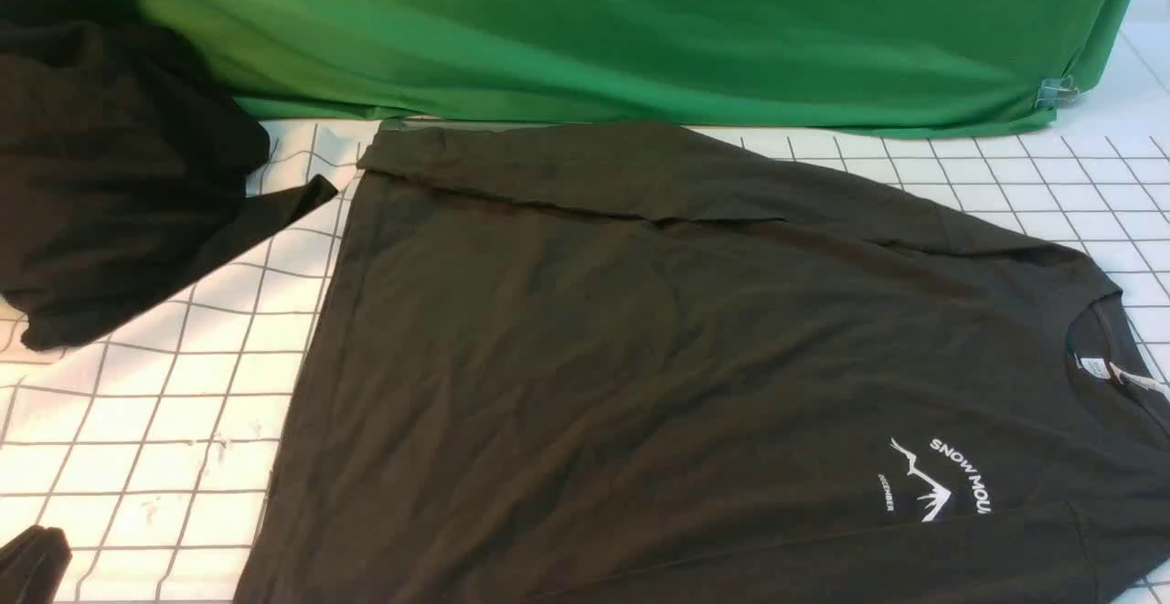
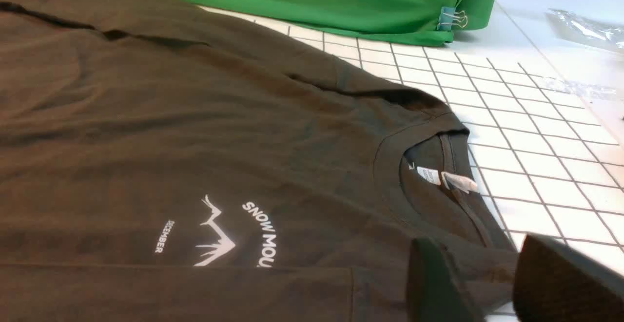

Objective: Fold a long-sleeved shirt over a white checkered tablecloth.
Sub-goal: 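Grasp the left edge of the dark T-shirt lying flat on the table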

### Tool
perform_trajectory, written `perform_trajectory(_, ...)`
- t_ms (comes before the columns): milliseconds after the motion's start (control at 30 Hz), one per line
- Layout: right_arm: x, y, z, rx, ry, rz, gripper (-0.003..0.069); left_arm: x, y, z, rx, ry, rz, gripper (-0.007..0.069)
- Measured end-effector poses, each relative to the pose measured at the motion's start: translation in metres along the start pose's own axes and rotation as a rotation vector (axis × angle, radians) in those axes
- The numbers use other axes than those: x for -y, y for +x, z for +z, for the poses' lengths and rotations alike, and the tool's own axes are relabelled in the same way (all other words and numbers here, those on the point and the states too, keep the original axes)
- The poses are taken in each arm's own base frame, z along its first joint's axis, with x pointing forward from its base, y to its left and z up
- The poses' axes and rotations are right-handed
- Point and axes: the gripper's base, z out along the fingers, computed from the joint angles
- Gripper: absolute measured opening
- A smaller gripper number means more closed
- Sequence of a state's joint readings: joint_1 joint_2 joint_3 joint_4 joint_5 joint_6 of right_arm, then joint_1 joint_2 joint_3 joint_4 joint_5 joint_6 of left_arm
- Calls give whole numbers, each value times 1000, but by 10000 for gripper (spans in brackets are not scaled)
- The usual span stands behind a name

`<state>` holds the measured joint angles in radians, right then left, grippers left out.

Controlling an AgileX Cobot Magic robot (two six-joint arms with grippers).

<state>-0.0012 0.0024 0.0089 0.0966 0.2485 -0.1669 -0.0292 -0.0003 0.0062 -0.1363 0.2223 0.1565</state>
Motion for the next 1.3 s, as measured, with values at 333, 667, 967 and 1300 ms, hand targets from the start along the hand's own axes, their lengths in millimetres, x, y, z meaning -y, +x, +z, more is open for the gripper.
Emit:
perform_trajectory(333, 0, 0, 0, 0, 0, 0, 242, 0, 0, 0, 0, 0, 0, 3)
perform_trajectory(667, 0, 0, 0, 2, 0, 0, 242, 0, -1, 0, 8, -5, 24, 3)
perform_trajectory(967, 0, 0, 0, 2, 0, 0, 242, -11, -34, -7, 412, -27, -466, 3)
perform_trajectory(1300, 0, -3, 0, 30, -4, 79, 242, -19, -110, -47, 850, 108, -755, 3)
